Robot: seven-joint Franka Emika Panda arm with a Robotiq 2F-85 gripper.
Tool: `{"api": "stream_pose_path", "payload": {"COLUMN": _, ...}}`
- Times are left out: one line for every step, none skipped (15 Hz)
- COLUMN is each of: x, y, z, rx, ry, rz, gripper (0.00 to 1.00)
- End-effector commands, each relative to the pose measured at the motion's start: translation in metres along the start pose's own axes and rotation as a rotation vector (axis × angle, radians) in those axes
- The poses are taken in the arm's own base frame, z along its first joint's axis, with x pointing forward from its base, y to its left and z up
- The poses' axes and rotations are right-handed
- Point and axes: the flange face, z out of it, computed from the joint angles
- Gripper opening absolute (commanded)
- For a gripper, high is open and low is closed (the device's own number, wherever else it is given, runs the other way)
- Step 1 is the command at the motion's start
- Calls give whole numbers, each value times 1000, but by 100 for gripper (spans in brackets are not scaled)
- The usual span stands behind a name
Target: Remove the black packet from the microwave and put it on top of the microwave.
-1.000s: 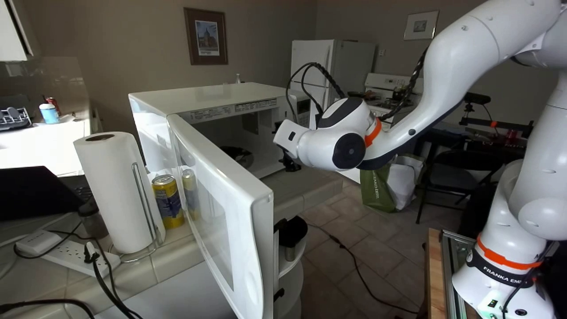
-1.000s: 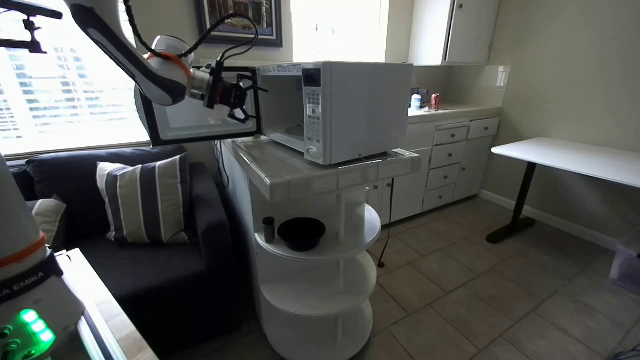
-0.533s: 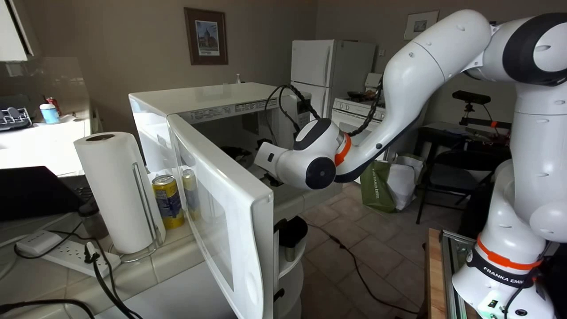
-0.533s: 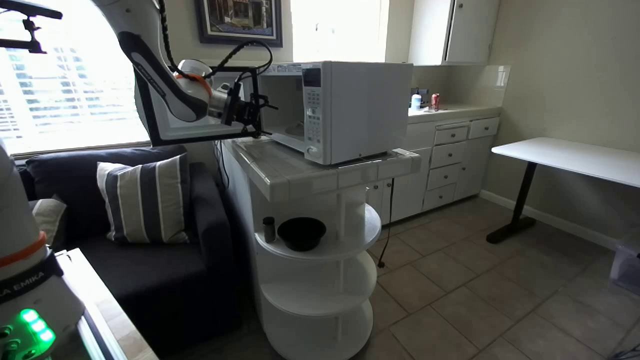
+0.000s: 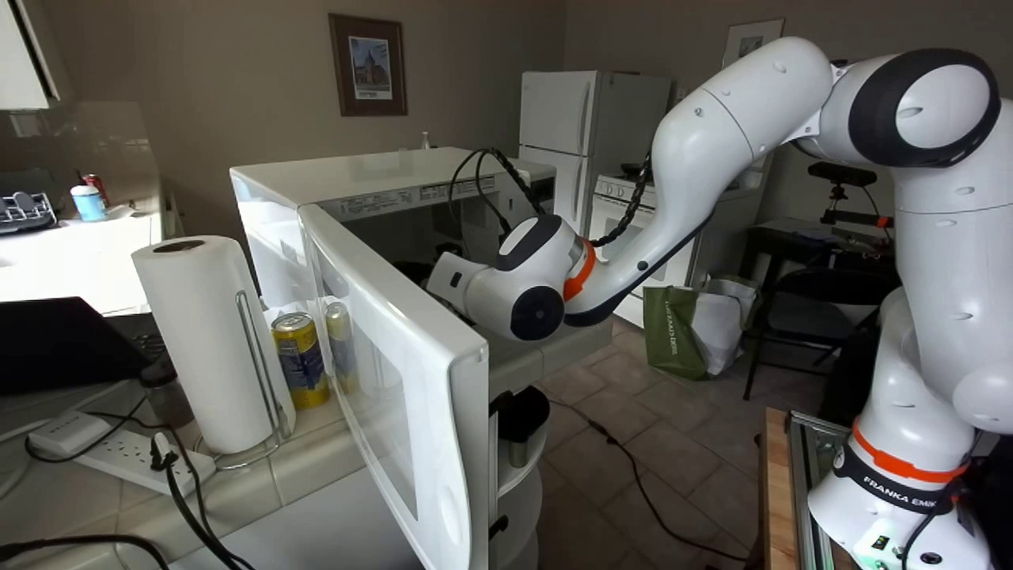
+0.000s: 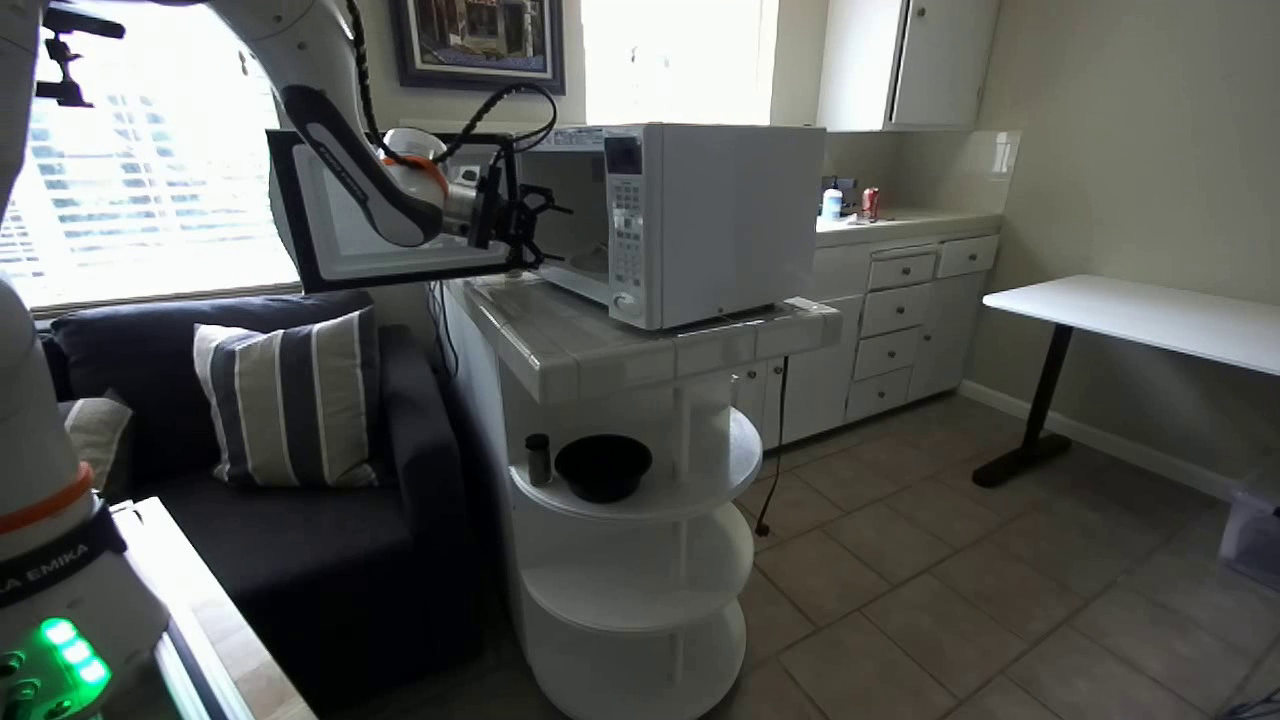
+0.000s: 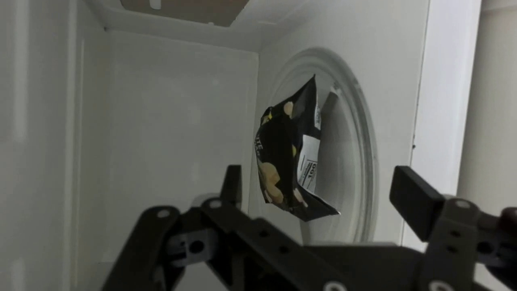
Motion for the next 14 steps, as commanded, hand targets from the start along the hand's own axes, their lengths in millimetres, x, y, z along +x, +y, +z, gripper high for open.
{"api": "stream_pose_path", "payload": {"x": 9, "y": -1, "z": 20, "rx": -29, "ry": -4, "rz": -7, "gripper": 68}}
{"api": "stream_pose_path", "payload": {"x": 11, "y": -1, "z": 24, "rx": -31, "ry": -5, "rz": -10, "gripper": 66}}
{"api": "stream_pose_path", "payload": {"x": 12, "y": -1, "z": 27, "rx": -31, "ry": -4, "rz": -11, "gripper": 58}}
{"api": "stream_pose_path", "payload": {"x": 14, "y": -1, "z": 31, "rx": -34, "ry": -5, "rz": -12, "gripper": 50}}
{"api": "stream_pose_path", "payload": {"x": 15, "y": -1, "z": 34, "rx": -33, "ry": -3, "rz": -15, "gripper": 41}}
{"api": "stream_pose_path", "payload": {"x": 16, "y": -1, "z": 36, "rx": -31, "ry": -2, "rz": -18, "gripper": 34}}
{"api": "stream_pose_path", "payload": {"x": 17, "y": -2, "z": 39, "rx": -29, "ry": -2, "rz": -21, "gripper": 27}}
{"api": "stream_pose_path", "payload": {"x": 18, "y": -2, "z": 40, "rx": -24, "ry": 1, "rz": -22, "gripper": 19}}
{"api": "stream_pose_path", "payload": {"x": 19, "y": -3, "z": 42, "rx": -17, "ry": 6, "rz": -25, "gripper": 17}}
{"api": "stream_pose_path", "payload": {"x": 20, "y": -4, "z": 44, "rx": -7, "ry": 13, "rz": -31, "gripper": 14}}
{"api": "stream_pose_path", "payload": {"x": 21, "y": -3, "z": 46, "rx": -5, "ry": 19, "rz": -40, "gripper": 12}}
{"api": "stream_pose_path", "payload": {"x": 22, "y": -2, "z": 47, "rx": -4, "ry": 25, "rz": -45, "gripper": 10}}
{"api": "stream_pose_path", "payload": {"x": 23, "y": -1, "z": 49, "rx": 2, "ry": 33, "rz": -51, "gripper": 16}}
{"api": "stream_pose_path", "payload": {"x": 24, "y": -1, "z": 50, "rx": 6, "ry": 40, "rz": -57, "gripper": 22}}
